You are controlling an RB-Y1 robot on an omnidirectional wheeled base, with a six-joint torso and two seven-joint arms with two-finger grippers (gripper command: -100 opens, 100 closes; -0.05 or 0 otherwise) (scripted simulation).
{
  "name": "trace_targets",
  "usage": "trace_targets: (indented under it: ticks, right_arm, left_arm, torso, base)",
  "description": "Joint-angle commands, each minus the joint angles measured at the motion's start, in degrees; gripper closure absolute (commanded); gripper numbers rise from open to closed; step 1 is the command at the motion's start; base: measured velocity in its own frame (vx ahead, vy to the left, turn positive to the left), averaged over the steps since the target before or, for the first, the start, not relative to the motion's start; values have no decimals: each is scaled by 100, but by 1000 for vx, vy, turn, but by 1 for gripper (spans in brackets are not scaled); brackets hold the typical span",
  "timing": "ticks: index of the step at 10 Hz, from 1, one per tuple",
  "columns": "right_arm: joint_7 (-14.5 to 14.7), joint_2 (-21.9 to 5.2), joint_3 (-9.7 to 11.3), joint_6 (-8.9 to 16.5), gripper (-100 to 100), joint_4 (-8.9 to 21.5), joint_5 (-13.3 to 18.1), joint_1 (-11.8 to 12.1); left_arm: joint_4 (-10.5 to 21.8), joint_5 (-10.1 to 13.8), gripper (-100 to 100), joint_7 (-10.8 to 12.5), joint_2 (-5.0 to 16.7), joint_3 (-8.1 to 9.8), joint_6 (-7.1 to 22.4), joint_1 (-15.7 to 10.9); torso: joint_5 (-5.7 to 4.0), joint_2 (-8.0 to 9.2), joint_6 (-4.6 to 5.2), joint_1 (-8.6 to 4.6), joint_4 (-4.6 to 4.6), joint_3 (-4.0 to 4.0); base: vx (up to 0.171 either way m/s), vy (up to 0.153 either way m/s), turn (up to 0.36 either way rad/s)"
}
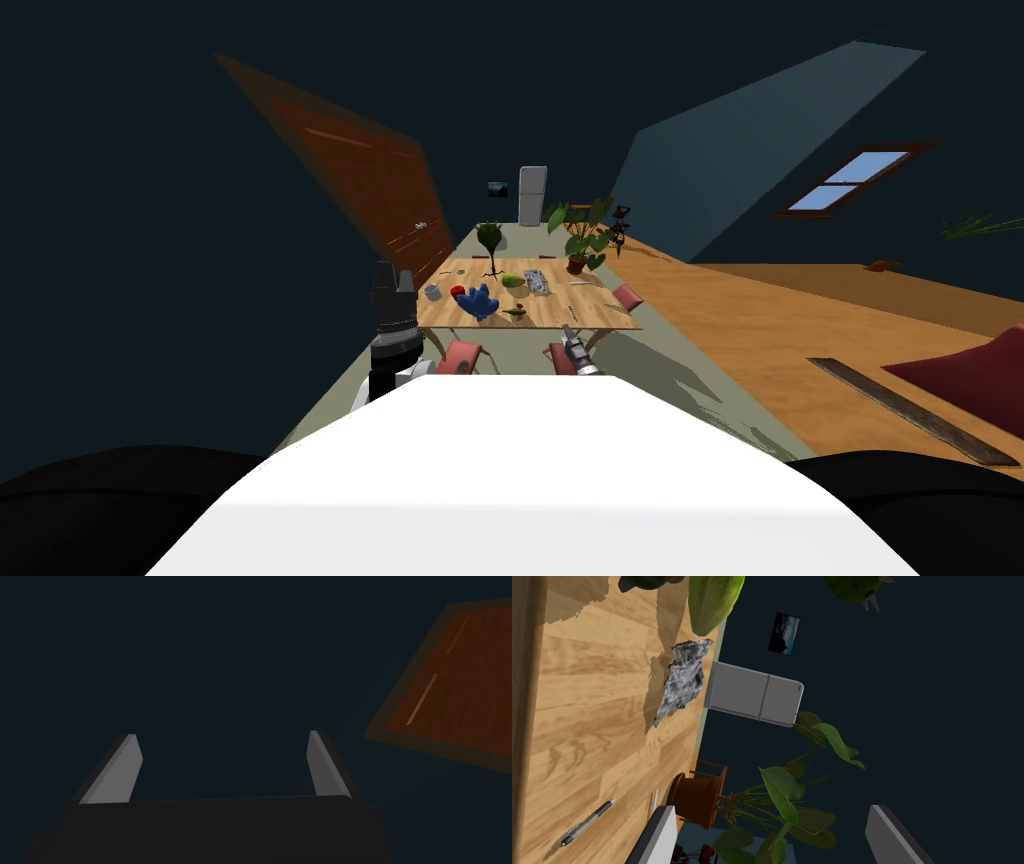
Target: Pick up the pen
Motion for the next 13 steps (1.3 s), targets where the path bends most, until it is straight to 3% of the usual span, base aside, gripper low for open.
trace_targets:
  ticks: [1, 2, 3, 5, 6, 8, 11, 13]
  right_arm:
    - [-44, -189, 54, 102, -100, 173, -53, 54]
    - [-42, -348, 218, 173, -100, 437, -81, 81]
    - [-42, -348, 218, 173, -100, 446, -81, 81]
    - [-49, -663, 554, 308, -100, 866, -145, 111]
    - [-49, -663, 554, 308, -100, 1029, -145, 111]
    - [-70, -989, 883, 433, -100, 1469, -220, 109]
    - [-85, -1162, 1042, 490, -100, 1969, -261, 95]
    - [-124, -1532, 1344, 595, -100, 2480, -348, 45]
  left_arm:
    - [0, 0, 0, 0, 0, 0, 0, 0]
    - [0, 0, 0, 0, 0, 0, 0, 1]
    - [0, 0, 0, 0, 0, 0, 0, 0]
    - [0, 0, 0, 0, 0, 0, 0, 0]
    - [0, 0, 0, 0, 0, 0, 0, 0]
    - [0, 0, 0, 0, 0, 0, 0, 0]
    - [0, 0, 0, 0, 0, 0, 0, 1]
    - [0, 0, 0, 0, 0, 0, 0, 1]
  torso:
    - [0, 0, 0, 0, 0, 0]
    - [1, -2, 3, -1, 0, -1]
    - [2, -5, 0, 4, -1, -2]
    - [1, -11, 1, 4, -2, -6]
    - [2, -6, 0, 4, -1, -3]
    - [2, -7, 2, 3, -1, -4]
    - [2, -11, 1, 3, -1, -6]
    - [2, -15, 2, 1, -2, -8]
  base:
    - [-62, -12, 75]
    - [-50, 2, 213]
    - [-37, -2, 91]
    - [-49, 3, 225]
    - [-49, -1, 129]
    - [-57, 14, 272]
    - [-36, 6, 152]
    - [-40, 13, 270]
